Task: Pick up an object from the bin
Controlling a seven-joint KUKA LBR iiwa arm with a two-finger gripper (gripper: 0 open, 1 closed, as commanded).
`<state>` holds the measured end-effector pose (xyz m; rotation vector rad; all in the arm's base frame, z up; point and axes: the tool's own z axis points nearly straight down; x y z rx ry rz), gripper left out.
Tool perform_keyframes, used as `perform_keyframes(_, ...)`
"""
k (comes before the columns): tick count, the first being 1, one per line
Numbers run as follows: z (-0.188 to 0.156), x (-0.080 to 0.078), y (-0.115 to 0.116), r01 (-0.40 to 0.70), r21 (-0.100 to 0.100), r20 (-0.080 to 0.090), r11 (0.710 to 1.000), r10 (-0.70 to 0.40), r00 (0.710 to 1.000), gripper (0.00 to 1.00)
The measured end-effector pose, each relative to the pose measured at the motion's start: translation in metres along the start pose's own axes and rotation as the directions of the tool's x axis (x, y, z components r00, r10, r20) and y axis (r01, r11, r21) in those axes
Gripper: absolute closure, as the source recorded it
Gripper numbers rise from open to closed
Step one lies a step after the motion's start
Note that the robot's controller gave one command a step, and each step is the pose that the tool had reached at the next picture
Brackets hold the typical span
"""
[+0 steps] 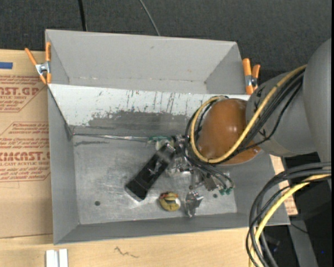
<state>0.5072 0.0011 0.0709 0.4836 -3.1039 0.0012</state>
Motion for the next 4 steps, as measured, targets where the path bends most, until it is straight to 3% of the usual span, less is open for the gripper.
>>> perform_keyframes(1, 0.0, 0.0, 0.0, 0.0, 0.0, 0.0, 1.0, 0.0, 1.0, 0.0)
perform_keyframes(2, -0.025, 0.004, 0.036, 0.189, -0.002, 0.002, 0.982, -0.189, 0.982, 1.0)
perform_keyframes(3, -0.025, 0.004, 0.036, 0.189, -0.002, 0.002, 0.982, -0.189, 0.982, 1.0)
perform_keyframes(4, -0.14, -0.009, 0.047, 0.166, -0.001, 0.003, 0.986, -0.166, 0.986, 1.0)
